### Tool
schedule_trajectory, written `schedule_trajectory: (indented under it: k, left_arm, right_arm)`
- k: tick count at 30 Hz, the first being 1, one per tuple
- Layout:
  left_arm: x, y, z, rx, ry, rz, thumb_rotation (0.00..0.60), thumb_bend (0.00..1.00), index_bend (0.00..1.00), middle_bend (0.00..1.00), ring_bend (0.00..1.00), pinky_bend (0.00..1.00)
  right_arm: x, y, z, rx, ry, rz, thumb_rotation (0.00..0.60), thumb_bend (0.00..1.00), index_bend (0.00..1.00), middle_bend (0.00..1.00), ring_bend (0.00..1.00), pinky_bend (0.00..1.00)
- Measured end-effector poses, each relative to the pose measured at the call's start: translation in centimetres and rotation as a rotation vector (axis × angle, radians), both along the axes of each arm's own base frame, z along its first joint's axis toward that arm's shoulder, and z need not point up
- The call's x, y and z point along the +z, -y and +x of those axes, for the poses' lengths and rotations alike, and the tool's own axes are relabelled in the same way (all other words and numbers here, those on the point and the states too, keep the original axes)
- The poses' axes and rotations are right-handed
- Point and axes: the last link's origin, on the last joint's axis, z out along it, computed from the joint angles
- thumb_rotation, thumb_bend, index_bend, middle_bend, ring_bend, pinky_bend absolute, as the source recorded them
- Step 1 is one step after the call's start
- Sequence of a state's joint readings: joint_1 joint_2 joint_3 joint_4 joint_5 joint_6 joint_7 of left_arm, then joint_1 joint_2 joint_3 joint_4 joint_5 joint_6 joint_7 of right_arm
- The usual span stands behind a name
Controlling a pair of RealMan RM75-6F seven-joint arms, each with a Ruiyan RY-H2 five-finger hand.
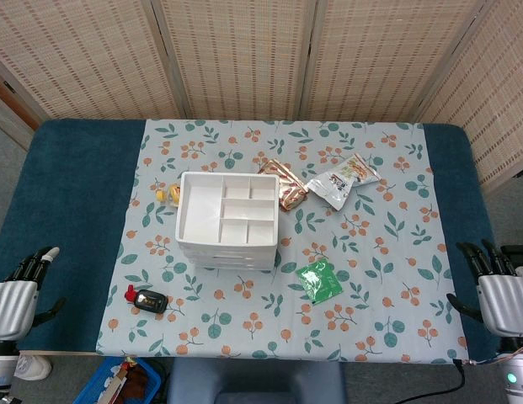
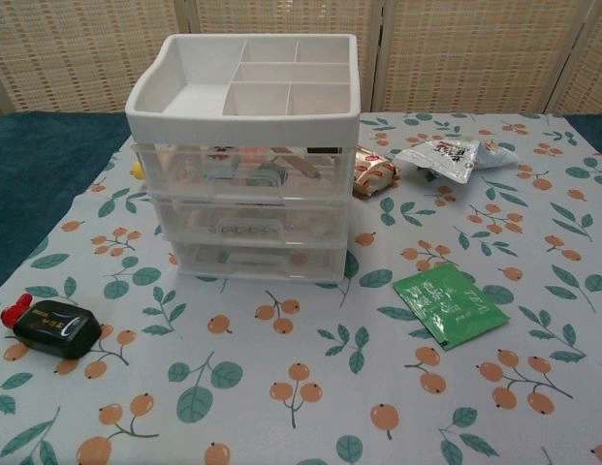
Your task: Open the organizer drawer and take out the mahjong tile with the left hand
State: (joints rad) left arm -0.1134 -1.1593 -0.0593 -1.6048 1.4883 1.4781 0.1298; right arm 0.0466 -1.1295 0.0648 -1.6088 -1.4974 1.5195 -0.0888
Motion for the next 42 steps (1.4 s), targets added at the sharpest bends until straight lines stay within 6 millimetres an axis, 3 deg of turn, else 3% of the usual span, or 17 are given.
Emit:
schedule_trajectory:
  k: [10,14,17,20,24,27,31,36,42]
  left_arm:
    - [-0.1,-0.2,0.5,-0.021,0.041,-0.006,0.600,0.22,0.12,0.14,0.17,0.39]
    - [0.0,-0.2,0.7,-0.030,0.069,-0.013,0.600,0.22,0.14,0.21,0.23,0.40]
    - [0.1,-0.3,1.1,-0.052,0.096,-0.013,0.600,0.22,0.17,0.29,0.30,0.48]
    - [0.2,-0.4,1.5,-0.081,0.137,-0.013,0.600,0.22,0.21,0.39,0.41,0.65]
    - [0.0,-0.6,2.2,-0.122,0.216,-0.037,0.600,0.23,0.27,0.60,0.60,0.88]
    - [-0.6,-0.7,3.0,-0.159,0.286,-0.088,0.600,0.26,0.29,0.72,0.70,0.97]
    - [-1.9,-0.9,4.2,-0.201,0.370,-0.209,0.600,0.29,0.31,0.82,0.81,1.00]
    - [-4.2,-0.9,6.1,-0.245,0.442,-0.387,0.600,0.30,0.30,0.84,0.86,1.00]
    - [-6.3,-1.1,7.9,-0.261,0.565,-0.520,0.600,0.38,0.23,0.87,0.91,1.00]
  right_arm:
    - [0.6,-0.4,0.1,0.018,0.011,-0.028,0.600,0.18,0.11,0.16,0.10,0.15]
    - [1.1,-0.6,0.3,0.032,0.021,-0.044,0.600,0.18,0.11,0.16,0.10,0.15]
    - [1.5,-0.6,0.7,0.052,0.028,-0.055,0.600,0.18,0.11,0.16,0.10,0.15]
    - [2.1,-0.6,1.1,0.073,0.030,-0.070,0.600,0.18,0.11,0.16,0.10,0.15]
    - [2.6,-0.4,1.4,0.084,0.026,-0.081,0.600,0.18,0.11,0.16,0.10,0.15]
    - [2.8,-0.3,1.5,0.088,0.024,-0.084,0.600,0.18,0.11,0.16,0.10,0.15]
    - [2.7,-0.2,1.6,0.087,0.024,-0.080,0.600,0.18,0.11,0.16,0.10,0.15]
    - [2.7,-0.3,1.4,0.075,0.028,-0.075,0.600,0.18,0.11,0.16,0.10,0.15]
    - [2.9,-0.2,1.3,0.069,0.023,-0.080,0.600,0.18,0.11,0.16,0.10,0.15]
